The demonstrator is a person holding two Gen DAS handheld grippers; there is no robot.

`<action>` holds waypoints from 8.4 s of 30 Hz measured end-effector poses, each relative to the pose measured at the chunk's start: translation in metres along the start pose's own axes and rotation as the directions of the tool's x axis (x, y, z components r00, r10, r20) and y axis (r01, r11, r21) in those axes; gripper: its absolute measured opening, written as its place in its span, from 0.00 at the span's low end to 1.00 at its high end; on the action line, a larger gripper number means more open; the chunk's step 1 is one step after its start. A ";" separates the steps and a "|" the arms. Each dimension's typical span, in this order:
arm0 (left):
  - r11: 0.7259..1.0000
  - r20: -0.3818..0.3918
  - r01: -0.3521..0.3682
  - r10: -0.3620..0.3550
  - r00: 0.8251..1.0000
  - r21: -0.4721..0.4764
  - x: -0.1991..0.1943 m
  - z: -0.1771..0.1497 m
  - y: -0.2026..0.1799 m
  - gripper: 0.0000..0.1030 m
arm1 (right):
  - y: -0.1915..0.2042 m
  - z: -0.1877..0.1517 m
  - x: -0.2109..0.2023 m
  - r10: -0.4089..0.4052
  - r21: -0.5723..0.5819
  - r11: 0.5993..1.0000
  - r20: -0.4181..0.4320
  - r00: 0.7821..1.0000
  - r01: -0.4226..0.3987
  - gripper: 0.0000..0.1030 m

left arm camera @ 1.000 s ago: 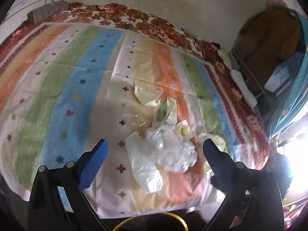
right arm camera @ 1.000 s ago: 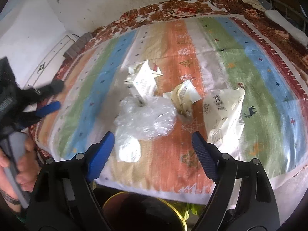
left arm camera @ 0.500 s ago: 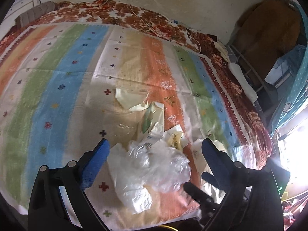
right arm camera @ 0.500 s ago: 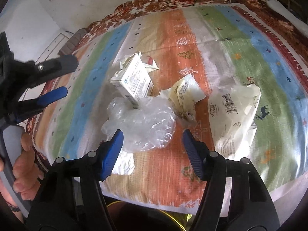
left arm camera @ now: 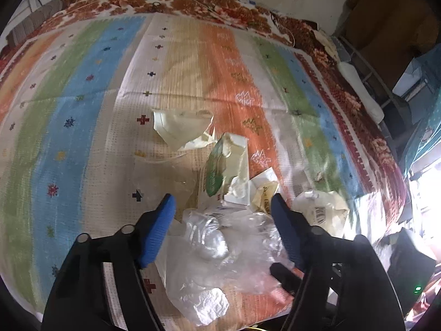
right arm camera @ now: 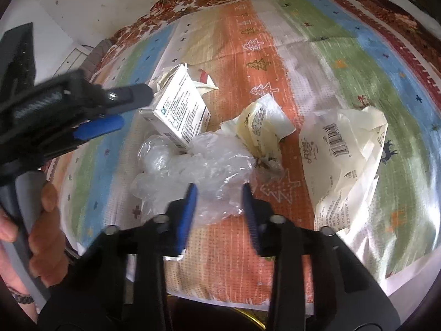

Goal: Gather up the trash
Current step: 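Grasp the white box with the left tool while the right tool grasps crumpled clear plastic, then lift and carry the white box and clear plastic with both tools to the bin, then open both tools above the bin to drop the box and plastic, then move both tools from the bin back toward the trash on the bed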

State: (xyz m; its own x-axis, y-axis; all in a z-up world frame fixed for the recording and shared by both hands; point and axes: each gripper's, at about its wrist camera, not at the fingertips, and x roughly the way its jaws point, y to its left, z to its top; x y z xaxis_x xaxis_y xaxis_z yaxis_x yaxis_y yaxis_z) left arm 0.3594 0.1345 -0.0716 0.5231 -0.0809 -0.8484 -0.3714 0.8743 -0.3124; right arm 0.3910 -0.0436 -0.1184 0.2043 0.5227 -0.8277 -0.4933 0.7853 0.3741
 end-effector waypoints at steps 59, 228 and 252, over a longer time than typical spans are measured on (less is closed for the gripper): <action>0.995 0.188 0.059 -0.073 0.979 0.080 -0.156 -0.061 -0.007 0.23 | 0.052 -0.022 -0.132 -0.050 -0.189 0.978 0.211 0.976 0.091 0.03; 0.985 -0.079 -0.067 0.055 0.995 -0.158 -0.071 -0.108 0.042 0.94 | 0.022 -0.039 -0.110 -0.128 -0.200 0.965 0.204 0.971 0.169 0.91; 0.993 -0.135 -0.056 0.041 0.990 -0.105 -0.019 -0.087 0.050 0.87 | 0.027 -0.016 -0.033 -0.194 -0.322 0.915 0.171 0.966 0.241 0.75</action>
State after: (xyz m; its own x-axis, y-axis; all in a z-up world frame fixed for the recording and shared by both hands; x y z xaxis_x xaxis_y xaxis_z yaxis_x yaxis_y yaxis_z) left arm 0.2645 0.1385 -0.1082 0.3988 -0.1085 -0.9106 -0.4788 0.8223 -0.3076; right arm 0.3573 -0.0447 -0.0880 0.4377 0.4093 -0.8006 -0.6748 0.7379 0.0083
